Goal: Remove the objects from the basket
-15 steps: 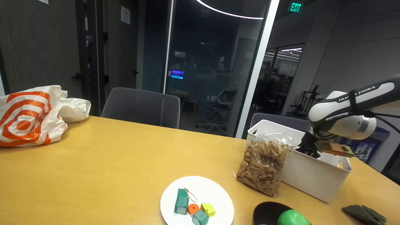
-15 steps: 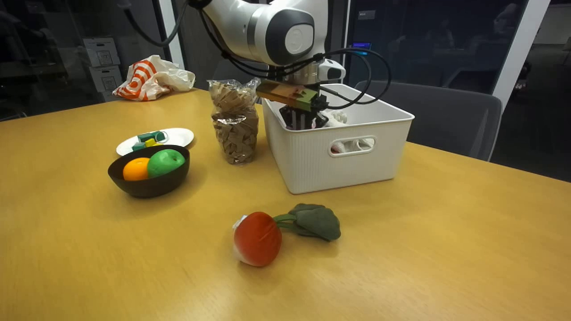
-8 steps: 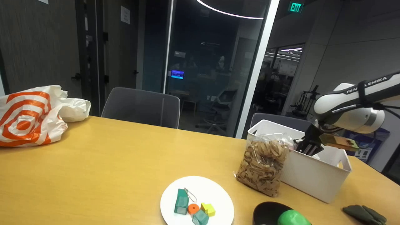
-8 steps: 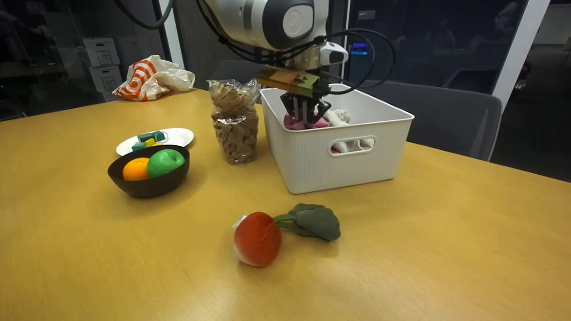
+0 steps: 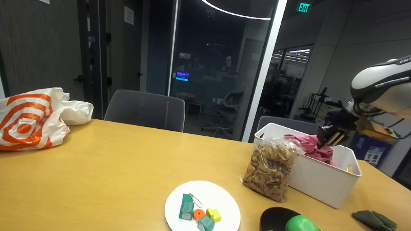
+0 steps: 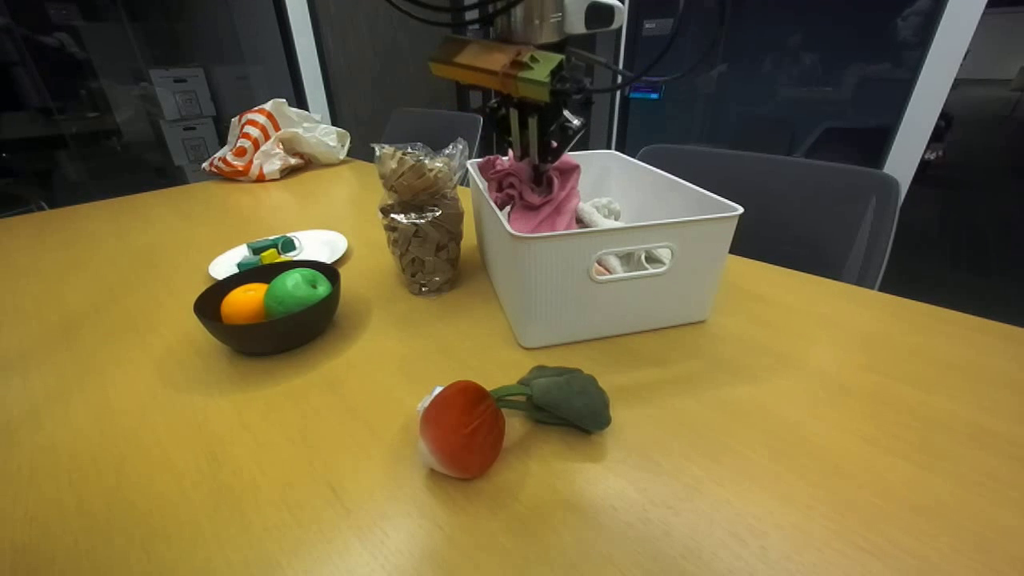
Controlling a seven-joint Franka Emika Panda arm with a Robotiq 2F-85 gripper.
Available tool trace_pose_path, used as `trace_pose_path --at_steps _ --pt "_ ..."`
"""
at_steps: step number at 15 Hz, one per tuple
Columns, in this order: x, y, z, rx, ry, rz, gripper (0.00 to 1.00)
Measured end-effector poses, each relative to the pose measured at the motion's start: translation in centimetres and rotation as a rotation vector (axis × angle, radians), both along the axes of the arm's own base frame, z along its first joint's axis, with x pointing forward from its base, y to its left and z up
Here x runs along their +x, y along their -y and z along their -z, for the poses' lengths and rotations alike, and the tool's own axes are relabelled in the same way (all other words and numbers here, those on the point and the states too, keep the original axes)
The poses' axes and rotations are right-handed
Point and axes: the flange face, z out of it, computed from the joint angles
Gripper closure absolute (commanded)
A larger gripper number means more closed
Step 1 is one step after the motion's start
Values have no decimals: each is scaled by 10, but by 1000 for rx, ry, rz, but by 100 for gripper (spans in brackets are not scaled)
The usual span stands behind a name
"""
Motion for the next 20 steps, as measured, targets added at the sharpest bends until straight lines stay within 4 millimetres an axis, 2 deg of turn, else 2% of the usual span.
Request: trace_pose_path --at_steps 3,7,16,20 --pt "-22 15 -29 14 34 7 95" --pt "-55 44 -73 22 102 46 95" --pt "-147 106 -162 57 297 208 95" --pt "-191 132 -210 46 428 331 95"
